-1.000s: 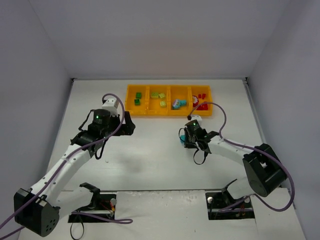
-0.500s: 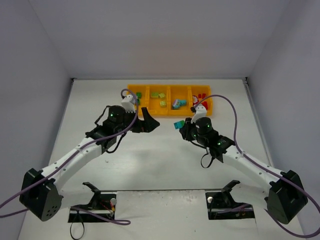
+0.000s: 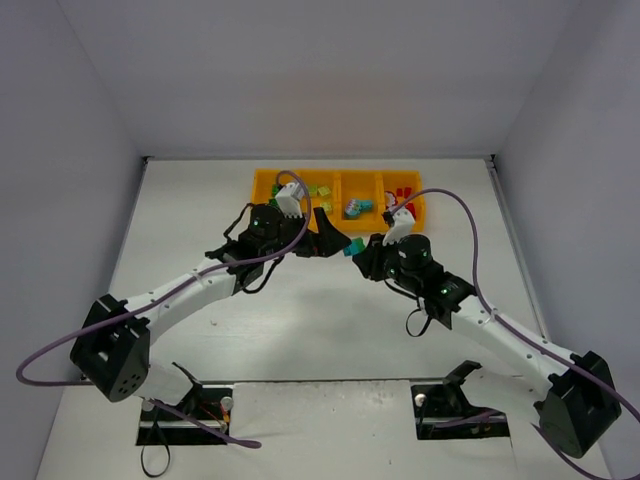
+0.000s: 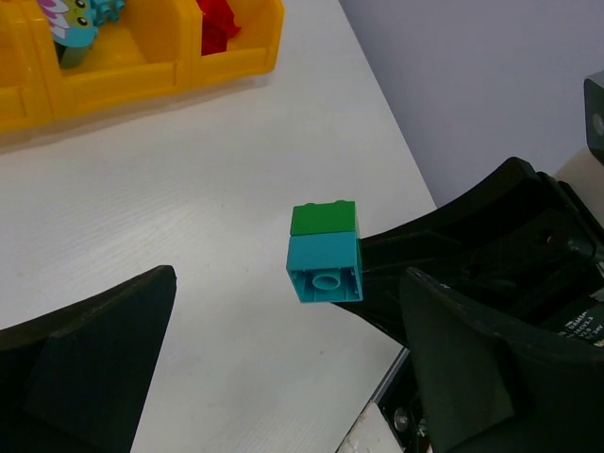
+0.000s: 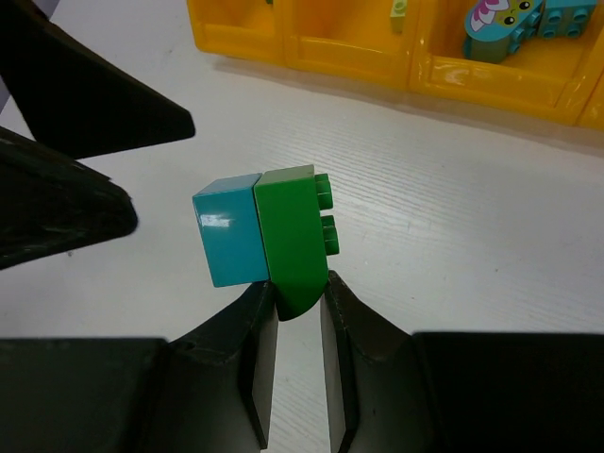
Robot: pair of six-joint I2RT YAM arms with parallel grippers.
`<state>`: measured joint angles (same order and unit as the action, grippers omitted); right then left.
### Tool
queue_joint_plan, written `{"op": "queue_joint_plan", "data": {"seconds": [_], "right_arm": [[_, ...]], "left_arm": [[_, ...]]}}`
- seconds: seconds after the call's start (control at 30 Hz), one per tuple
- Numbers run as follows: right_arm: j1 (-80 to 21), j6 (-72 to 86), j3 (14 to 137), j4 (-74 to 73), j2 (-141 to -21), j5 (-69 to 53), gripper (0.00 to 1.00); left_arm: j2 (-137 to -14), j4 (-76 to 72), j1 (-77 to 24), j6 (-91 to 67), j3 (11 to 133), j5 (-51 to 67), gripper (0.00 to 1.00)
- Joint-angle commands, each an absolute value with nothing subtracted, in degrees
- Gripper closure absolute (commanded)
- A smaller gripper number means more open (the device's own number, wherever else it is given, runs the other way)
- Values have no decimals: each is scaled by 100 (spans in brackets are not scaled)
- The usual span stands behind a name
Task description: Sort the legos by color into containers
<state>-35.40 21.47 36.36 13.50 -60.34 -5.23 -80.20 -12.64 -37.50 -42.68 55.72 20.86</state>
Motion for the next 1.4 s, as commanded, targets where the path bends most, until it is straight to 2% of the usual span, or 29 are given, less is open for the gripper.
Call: {"op": "queue_joint_plan", "data": {"seconds": [0.0, 0.23, 0.47, 0.5, 0.73, 0.93, 1.07, 1.37], "right_arm": [[-3595, 2232, 3709, 1925, -5880, -773, 100], [-3595, 2294, 3683, 1995, -5967, -931, 100], [-3595, 2338, 3691, 2118, -6064, -1063, 100], [-3595, 2329, 3691, 2118, -6082, -1072, 100], [-3595, 2338, 3683, 2136, -6100, -1072, 100], [-3595, 2320, 3639, 2136, -6091, -1037, 100], [-3595, 2285, 3586, 2144, -6091, -976, 100], [-3568, 2075, 3436, 2145, -6012, -378, 100]], "left_arm": [[-8103, -2161, -3823, -4438, 5862, 2337, 3], [-8227, -2338, -3929, -4316, 5898, 2531, 11], [-8340, -2355, -3937, -4228, 5871, 2645, 29], [-8358, -2364, -3937, -4236, 5880, 2663, 37], [-8472, -2259, -3937, -4315, 5941, 2716, 53], [-8552, -2276, -3937, -4482, 5977, 2918, 83], [-8561, -2268, -3938, -4544, 5977, 3023, 100], [-8192, -1749, -3894, -4377, 5854, 3199, 100]]}}
